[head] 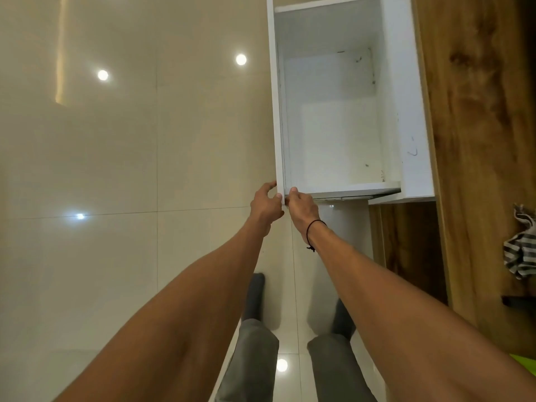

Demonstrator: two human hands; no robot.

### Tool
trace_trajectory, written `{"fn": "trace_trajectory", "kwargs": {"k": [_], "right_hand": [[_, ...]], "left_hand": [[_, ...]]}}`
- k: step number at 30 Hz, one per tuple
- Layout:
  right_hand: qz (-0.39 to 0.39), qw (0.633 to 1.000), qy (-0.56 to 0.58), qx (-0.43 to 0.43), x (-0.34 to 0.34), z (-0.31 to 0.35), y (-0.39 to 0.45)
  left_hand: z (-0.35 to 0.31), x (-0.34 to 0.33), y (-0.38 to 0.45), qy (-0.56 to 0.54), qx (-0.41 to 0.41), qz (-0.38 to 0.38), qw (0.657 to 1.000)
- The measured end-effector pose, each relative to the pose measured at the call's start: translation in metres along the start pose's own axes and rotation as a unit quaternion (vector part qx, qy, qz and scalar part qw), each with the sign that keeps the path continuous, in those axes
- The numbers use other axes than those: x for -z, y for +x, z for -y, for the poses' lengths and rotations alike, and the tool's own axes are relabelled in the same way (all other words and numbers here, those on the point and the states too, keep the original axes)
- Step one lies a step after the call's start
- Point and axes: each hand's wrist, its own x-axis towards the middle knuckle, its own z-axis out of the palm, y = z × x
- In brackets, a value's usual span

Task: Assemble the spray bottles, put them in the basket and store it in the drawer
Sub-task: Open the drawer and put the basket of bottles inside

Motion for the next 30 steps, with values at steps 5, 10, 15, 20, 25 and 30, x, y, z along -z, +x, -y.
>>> {"fn": "trace_trajectory", "kwargs": {"k": [5, 10, 15, 20, 25, 30], "right_hand": [[0.028, 1.0, 0.0, -0.004, -0.015, 0.008, -0.003], [0.041, 0.999, -0.008, 0.001, -0.029, 0.012, -0.008], [0.068, 0.998, -0.007, 0.009, -0.042, 0.016, -0.01], [0.081, 0.997, -0.007, 0.007, -0.052, 0.019, -0.013], [0.09, 0.996, -0.012, 0.001, -0.049, 0.022, -0.017], [0.062, 0.998, -0.001, 0.012, -0.042, 0.038, -0.025]], "left_hand": [[0.004, 0.018, 0.004, -0.006, 0.007, -0.012, 1.0], [0.009, 0.03, 0.007, -0.016, 0.015, -0.023, 0.999], [0.013, 0.042, 0.007, -0.018, 0.023, -0.037, 0.999], [0.013, 0.052, 0.006, -0.009, 0.032, -0.044, 0.998], [0.009, 0.054, 0.004, 0.014, 0.04, -0.051, 0.998], [-0.008, 0.05, -0.011, 0.101, 0.055, -0.087, 0.99]]}}
